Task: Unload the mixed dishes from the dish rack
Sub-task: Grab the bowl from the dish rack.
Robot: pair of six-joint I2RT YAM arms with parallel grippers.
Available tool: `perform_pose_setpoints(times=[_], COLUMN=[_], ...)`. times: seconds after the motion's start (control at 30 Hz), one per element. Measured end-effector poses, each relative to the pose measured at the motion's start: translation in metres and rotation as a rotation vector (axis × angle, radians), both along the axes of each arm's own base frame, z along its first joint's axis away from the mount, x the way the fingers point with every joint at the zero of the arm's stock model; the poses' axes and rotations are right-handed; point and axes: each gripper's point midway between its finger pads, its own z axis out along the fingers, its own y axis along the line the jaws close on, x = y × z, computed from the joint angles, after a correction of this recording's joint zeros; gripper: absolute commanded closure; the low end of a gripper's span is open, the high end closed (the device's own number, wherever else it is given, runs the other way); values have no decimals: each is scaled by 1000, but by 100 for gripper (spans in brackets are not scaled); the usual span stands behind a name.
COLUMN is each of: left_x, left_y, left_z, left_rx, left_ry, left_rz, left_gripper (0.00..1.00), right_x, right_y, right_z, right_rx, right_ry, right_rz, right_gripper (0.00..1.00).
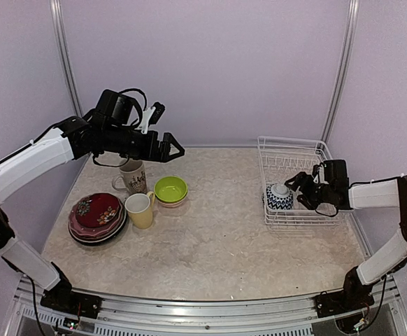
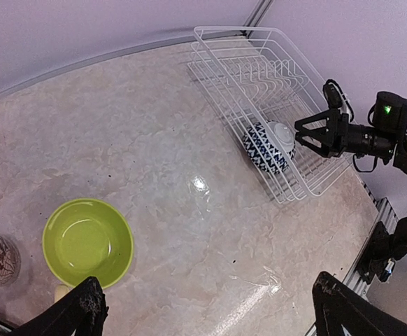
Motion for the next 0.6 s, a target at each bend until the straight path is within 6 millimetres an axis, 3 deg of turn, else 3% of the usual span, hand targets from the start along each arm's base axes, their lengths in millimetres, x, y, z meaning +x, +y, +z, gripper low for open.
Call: perform_pose_setpoints(times=[0.1, 0.6], left_x=[0, 1], left_y=[0, 0], left_z=[0, -1], left_rx=[1, 3], left_ry=[-1, 1], left_rz=[1, 2], left_gripper=[1, 1], right_x=[-3, -23], right_y=[1, 27], right_z=[-2, -3], right_rx=[5, 106], right_ry=[16, 110], right_rz=[7, 41], right_gripper=[0, 0])
